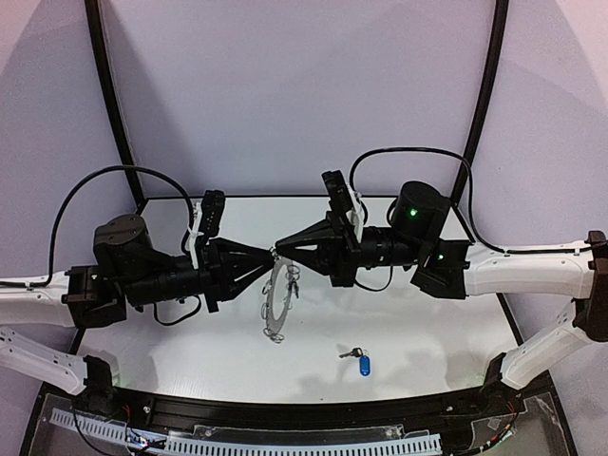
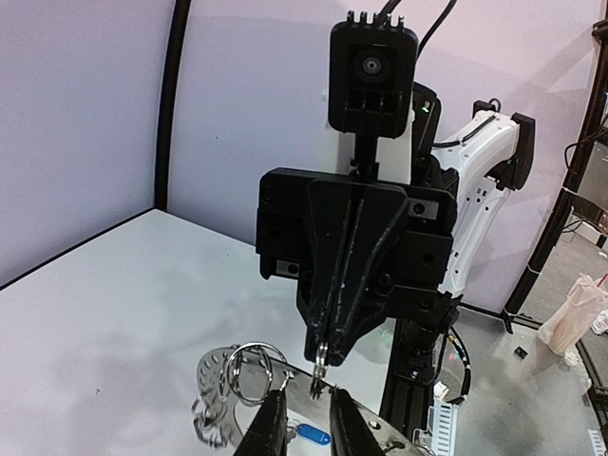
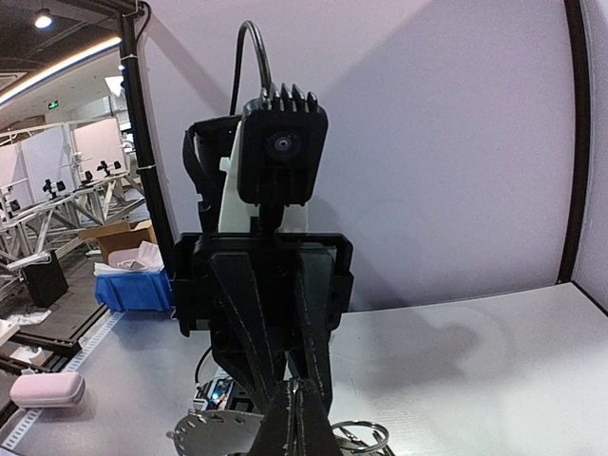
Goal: Put the keys on the keyring
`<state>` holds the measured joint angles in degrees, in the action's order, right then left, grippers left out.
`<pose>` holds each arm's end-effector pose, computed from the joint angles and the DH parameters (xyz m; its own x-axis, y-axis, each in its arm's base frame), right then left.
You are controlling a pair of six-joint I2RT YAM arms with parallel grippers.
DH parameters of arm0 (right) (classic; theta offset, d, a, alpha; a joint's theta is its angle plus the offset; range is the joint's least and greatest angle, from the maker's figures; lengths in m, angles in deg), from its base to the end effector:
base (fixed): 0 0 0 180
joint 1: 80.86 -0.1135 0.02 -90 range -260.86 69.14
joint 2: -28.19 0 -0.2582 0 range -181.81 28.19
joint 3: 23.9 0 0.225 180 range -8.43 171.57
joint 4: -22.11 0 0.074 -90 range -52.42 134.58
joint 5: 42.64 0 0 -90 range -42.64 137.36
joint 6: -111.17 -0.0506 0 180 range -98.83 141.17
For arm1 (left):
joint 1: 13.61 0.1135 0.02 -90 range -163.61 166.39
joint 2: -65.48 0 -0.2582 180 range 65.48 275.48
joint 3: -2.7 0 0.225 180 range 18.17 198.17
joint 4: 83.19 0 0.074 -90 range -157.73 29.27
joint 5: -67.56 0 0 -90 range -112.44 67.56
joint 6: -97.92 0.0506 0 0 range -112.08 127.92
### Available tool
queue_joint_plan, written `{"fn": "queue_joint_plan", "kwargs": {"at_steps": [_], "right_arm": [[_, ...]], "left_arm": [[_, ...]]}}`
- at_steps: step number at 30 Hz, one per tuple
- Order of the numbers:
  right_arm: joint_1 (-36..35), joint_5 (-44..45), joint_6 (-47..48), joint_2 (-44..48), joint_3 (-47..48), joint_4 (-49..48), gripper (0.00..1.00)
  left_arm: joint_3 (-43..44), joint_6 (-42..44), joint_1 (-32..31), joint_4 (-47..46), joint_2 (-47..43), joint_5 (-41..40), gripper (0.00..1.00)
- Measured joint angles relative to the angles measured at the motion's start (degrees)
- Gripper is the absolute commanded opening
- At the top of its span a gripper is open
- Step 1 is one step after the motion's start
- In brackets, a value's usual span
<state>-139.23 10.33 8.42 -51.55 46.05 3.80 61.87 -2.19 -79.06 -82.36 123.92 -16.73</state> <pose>0.1360 0.2790 0.3463 -0.1432 0.1035 -0.9843 -0.9848 -0.1141 0.1312 0.0927 -0.2151 0.3362 -0.1668 -0.0551 -0.9844 0.9316 0.3182 -0.1757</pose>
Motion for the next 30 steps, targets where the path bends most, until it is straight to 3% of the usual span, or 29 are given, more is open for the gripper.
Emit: {"fn": "queue_joint_plan", "kwargs": {"at_steps": [16, 30], "right_arm": [[-0.02, -0.26, -0.44, -0.11, -0.47, -1.62, 0.00], [-0.02, -0.28, -1.37, -0.74, -1.05, -5.54, 0.00]], "left_arm": [[-0.13, 0.23, 0.00, -2.63, 0.85, 0.93, 0.03], [-0.31, 0.38, 0.09, -4.44, 0.97, 1.51, 0.01]]}}
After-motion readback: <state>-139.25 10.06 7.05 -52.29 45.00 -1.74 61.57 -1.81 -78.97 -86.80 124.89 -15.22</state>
